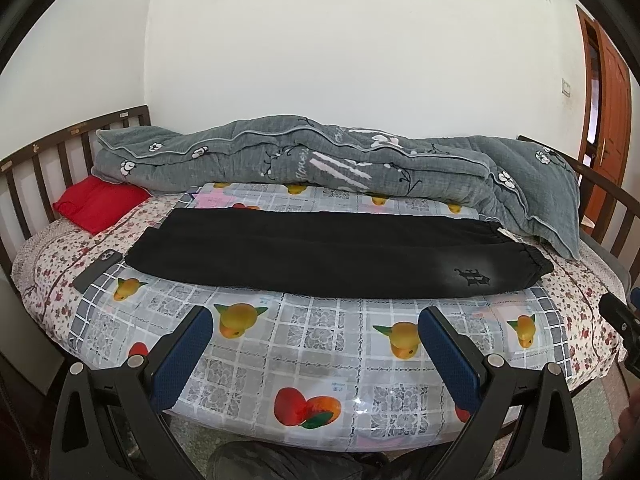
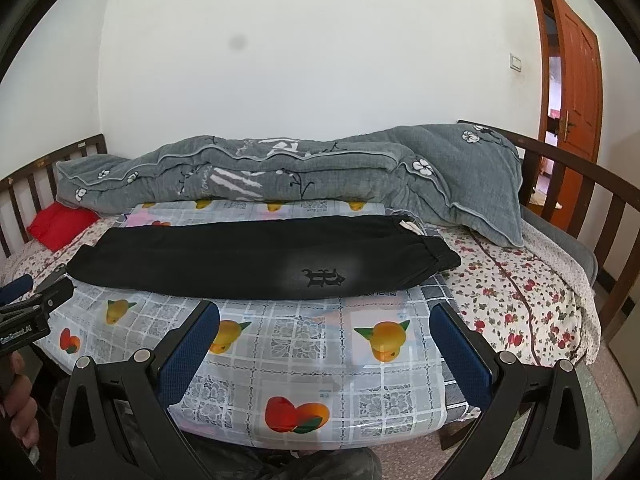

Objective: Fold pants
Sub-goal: 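Grasp the waistband of the black pants with both grippers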

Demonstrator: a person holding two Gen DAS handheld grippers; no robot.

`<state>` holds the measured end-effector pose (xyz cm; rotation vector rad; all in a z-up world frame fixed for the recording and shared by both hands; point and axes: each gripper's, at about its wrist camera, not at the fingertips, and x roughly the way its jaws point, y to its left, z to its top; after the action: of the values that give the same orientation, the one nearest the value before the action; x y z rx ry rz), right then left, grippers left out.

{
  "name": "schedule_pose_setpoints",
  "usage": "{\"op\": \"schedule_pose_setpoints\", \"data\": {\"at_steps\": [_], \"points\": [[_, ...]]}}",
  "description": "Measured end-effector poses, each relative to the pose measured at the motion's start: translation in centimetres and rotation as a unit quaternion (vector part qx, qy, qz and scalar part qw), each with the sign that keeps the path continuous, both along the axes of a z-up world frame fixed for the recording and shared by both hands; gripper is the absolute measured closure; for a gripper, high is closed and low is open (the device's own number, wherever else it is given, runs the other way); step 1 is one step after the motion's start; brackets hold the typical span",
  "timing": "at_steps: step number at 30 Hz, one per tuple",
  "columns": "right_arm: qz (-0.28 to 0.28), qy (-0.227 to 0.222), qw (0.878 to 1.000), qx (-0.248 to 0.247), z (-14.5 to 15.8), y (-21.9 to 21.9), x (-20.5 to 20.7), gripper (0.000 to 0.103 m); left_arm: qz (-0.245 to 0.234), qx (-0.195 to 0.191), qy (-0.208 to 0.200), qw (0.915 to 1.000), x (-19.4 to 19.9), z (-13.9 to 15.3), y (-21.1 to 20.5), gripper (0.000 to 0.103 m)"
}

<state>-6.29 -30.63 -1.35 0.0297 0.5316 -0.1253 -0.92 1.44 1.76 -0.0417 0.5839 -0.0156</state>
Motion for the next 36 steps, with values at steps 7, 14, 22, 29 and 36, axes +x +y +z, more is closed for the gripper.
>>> {"op": "schedule_pose_setpoints", "data": {"at_steps": [7,14,22,29,36], "points": [[0.004,-0.004,1.0,-0.007,-0.2,-0.1,0.6,0.0,-0.009,0.006,-0.002,0.9999,1.6,-0.5,-0.6,0.0],[-0.008,0.005,1.0,-0.011,-3.2,-1.9,4.0,0.0,-0.004,-0.022,0.018,0.9996,5.0,-4.5,2.2,0.002],[-0.027,0.073,0.996,0.036,-10.1,-6.7,9.6,0.013,0.055,-0.085,0.076,0.9919,10.6,-11.6,10.2,0.012],[-0.048,0.109,0.988,0.098,-15.6,-11.0,14.7,0.029,0.103,-0.195,0.102,0.9701,14.6,-17.2,17.3,0.022],[-0.062,0.116,0.978,0.161,-18.2,-13.3,19.5,0.029,0.112,-0.256,0.085,0.9564,18.5,-19.5,20.6,0.025]]}}
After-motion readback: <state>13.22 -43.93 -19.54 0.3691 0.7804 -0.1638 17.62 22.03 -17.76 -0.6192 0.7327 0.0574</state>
